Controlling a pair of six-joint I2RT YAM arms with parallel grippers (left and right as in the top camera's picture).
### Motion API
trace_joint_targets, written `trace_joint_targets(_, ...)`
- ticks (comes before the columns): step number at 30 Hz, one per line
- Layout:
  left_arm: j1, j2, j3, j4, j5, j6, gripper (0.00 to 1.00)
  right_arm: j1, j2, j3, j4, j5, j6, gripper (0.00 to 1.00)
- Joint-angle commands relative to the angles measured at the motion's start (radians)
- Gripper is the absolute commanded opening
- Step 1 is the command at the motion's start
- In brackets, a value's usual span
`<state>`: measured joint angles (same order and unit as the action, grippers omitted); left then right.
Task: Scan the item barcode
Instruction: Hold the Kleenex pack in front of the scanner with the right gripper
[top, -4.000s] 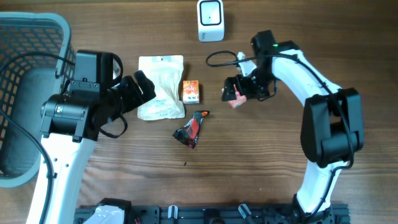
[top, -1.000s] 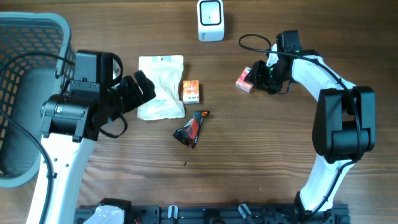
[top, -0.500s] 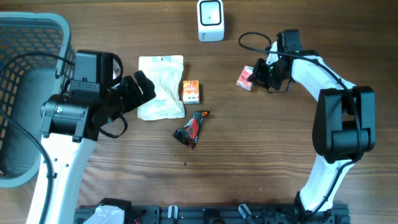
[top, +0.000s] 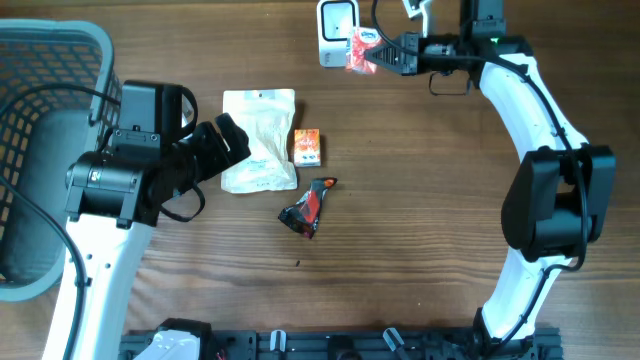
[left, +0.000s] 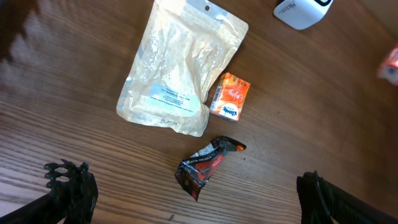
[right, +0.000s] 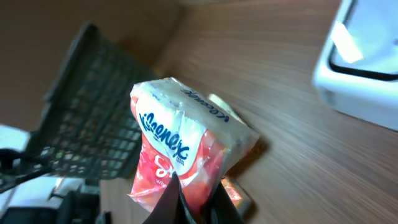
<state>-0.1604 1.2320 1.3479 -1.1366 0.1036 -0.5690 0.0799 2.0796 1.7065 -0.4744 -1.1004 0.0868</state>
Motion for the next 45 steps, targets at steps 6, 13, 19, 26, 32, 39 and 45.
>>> trace_joint_targets(6,0.005,-0.002,0.009,0.002,0.011,0.015,1.00,0.070,0.007,0.135,-0.037,0.623,0.254,0.05)
trace_joint_targets(13,0.005,-0.002,0.009,0.002,0.011,0.015,1.00,0.286,0.024,0.275,0.002,1.509,-0.082,0.05)
trace_joint_targets(19,0.005,-0.002,0.009,0.002,0.011,0.015,1.00,0.346,0.142,0.275,0.231,1.632,-0.364,0.05)
trace_joint_targets(26,0.005,-0.002,0.009,0.002,0.011,0.015,1.00,0.346,0.236,0.275,0.320,1.434,-0.538,0.05)
trace_joint_targets(32,0.005,-0.002,0.009,0.002,0.011,0.015,1.00,0.346,0.270,0.275,0.340,1.361,-0.613,0.05)
trace_joint_targets(39,0.005,-0.002,0.009,0.002,0.011,0.015,1.00,0.347,0.286,0.270,0.333,1.361,-0.739,0.05)
trace_joint_targets(45,0.005,-0.002,0.009,0.002,0.011,0.015,1.00,0.347,0.286,0.269,0.325,1.361,-0.738,0.05)
